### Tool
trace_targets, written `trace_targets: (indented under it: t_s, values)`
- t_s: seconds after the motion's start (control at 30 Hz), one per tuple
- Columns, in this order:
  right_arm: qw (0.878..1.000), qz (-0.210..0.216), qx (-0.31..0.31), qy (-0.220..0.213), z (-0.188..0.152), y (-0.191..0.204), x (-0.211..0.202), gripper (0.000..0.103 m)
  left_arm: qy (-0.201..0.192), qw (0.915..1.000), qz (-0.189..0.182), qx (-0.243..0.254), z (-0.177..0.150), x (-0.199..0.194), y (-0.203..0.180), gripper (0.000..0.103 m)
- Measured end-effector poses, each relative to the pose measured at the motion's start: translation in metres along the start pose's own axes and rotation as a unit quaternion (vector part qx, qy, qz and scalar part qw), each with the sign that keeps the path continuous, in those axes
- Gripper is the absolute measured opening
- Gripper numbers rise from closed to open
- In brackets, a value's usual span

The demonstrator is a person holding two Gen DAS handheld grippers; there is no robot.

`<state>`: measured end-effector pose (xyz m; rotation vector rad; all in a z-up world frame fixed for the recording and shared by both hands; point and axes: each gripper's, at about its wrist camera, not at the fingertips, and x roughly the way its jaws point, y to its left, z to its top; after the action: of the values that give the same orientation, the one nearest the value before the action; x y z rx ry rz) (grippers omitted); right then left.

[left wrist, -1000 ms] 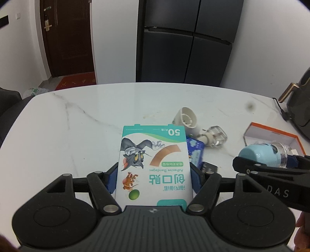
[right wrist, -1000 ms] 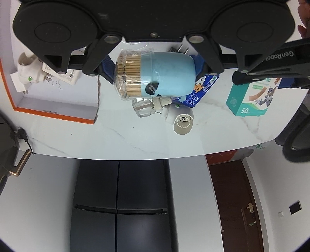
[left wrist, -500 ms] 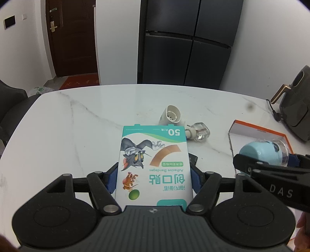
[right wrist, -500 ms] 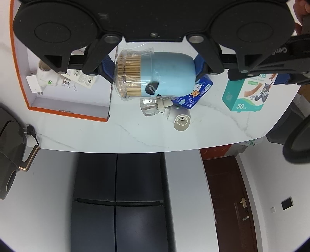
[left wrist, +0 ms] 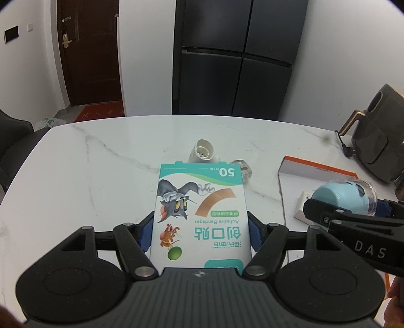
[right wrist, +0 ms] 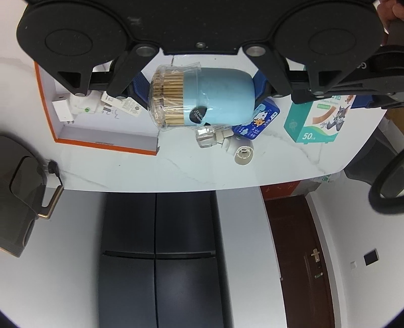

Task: Organize rigid objects
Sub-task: 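Carry the bandage box and toothpick jar over the orange-rimmed box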

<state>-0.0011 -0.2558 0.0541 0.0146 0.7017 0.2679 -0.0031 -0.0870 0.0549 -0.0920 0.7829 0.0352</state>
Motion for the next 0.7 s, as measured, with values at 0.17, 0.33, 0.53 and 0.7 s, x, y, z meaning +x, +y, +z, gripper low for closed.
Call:
trace_targets:
  t_s: [0.17, 0.33, 0.53, 0.7]
  values:
    - [1.000, -0.006, 0.008, -0.006, -0.002, -0.013, -0.010, 0.091, -0.003, 1.0000, -0.004, 0.003, -0.002, -0.005, -0.009, 0.071]
    - [1.000, -0.011, 0.014, -0.009, -0.006, -0.023, -0.018, 0.091, -0.003, 0.9999, -0.008, 0.008, -0.006, -0.007, -0.018, 0.072]
    - [1.000, -0.016, 0.019, -0.009, -0.010, -0.032, -0.025, 0.091, -0.001, 0.9999, -0.012, 0.012, -0.010, -0.010, -0.027, 0.071]
    - [1.000, -0.019, 0.024, -0.009, -0.013, -0.039, -0.028, 0.091, 0.002, 0.9998, -0.014, 0.013, -0.014, -0.011, -0.033, 0.072]
